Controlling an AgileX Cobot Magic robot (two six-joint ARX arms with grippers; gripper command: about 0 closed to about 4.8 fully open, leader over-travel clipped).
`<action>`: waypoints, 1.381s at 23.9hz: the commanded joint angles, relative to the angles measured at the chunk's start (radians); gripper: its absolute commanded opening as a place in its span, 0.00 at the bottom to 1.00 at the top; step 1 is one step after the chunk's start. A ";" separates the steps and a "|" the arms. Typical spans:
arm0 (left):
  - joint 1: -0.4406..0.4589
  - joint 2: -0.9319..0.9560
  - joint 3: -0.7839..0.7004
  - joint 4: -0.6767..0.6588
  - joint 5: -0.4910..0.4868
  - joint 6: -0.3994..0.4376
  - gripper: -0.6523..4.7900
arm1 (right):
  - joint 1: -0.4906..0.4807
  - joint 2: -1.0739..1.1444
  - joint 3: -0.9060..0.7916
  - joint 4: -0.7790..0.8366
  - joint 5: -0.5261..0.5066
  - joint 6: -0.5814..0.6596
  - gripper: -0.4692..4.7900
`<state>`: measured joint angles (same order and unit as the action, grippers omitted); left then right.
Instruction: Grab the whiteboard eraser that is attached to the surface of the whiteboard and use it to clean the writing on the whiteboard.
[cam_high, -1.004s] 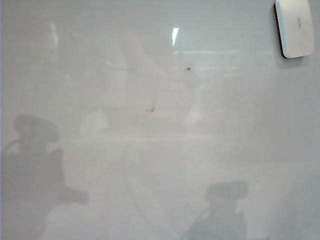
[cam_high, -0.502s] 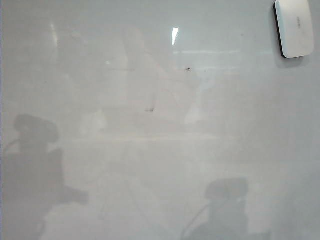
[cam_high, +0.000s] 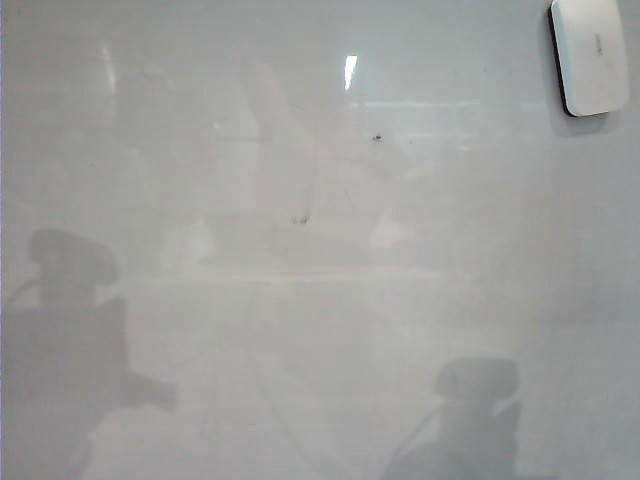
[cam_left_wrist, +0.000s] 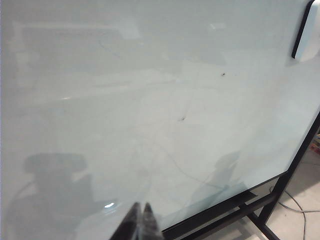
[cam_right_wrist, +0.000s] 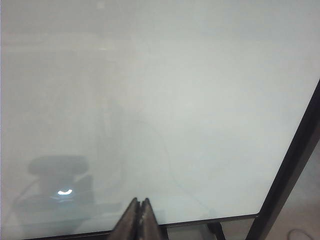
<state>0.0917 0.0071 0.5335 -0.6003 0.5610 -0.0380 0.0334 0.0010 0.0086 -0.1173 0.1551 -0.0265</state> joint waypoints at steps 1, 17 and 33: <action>0.000 0.001 0.002 0.010 0.000 0.004 0.12 | 0.000 -0.001 -0.008 0.010 0.002 0.000 0.09; 0.000 0.001 -0.024 0.056 -0.047 0.101 0.12 | 0.000 -0.001 -0.007 0.010 0.001 0.000 0.09; 0.000 0.000 -0.485 0.557 -0.565 0.003 0.12 | 0.000 -0.001 -0.007 0.010 0.001 0.000 0.09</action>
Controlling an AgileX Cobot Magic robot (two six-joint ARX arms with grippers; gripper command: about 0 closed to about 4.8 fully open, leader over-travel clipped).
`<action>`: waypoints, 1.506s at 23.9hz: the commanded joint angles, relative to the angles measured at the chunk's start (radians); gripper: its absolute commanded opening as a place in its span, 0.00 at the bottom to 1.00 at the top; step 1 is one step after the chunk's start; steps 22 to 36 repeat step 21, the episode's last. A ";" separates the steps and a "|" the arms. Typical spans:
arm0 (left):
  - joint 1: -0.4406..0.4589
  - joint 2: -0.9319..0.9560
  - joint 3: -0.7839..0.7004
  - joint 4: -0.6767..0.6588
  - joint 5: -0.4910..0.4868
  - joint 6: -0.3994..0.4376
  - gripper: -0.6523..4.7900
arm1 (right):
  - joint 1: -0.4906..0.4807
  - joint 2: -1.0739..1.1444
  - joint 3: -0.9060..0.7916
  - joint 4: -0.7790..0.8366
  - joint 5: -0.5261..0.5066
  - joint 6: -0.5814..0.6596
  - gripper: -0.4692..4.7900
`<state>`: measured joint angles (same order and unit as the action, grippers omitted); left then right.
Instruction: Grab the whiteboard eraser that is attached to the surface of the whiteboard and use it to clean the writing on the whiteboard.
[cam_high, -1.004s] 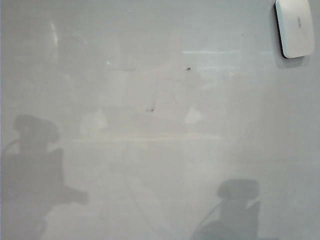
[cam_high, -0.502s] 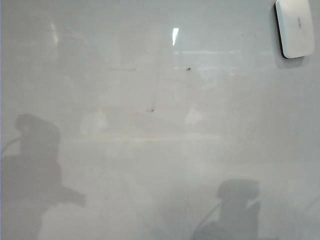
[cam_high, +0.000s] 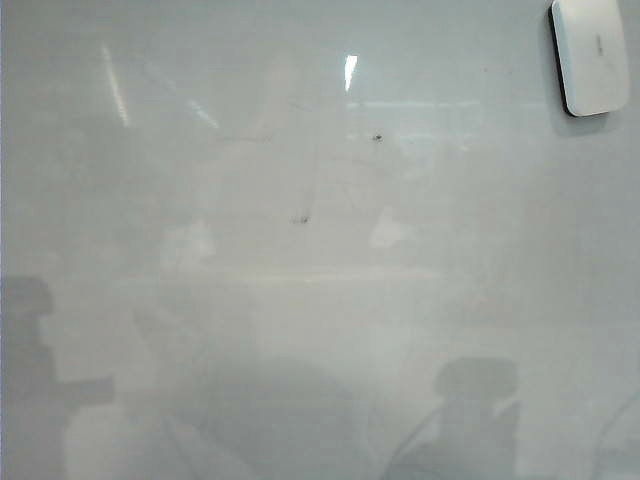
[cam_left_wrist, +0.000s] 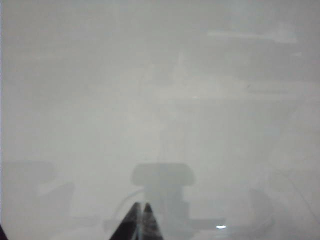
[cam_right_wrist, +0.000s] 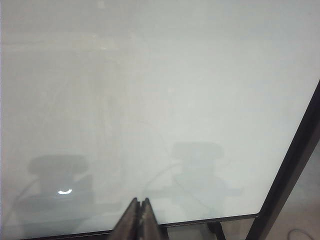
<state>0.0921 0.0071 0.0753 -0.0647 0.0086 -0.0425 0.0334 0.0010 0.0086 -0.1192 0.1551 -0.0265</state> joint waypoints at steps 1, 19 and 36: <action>0.000 0.000 -0.035 0.022 -0.013 0.008 0.12 | 0.000 -0.001 -0.007 0.011 0.001 0.000 0.09; 0.000 0.000 -0.066 0.018 -0.008 0.002 0.12 | 0.000 -0.001 -0.007 0.011 0.001 0.000 0.09; 0.000 0.000 -0.066 0.018 -0.008 0.002 0.12 | 0.000 -0.001 -0.007 0.011 0.001 0.000 0.09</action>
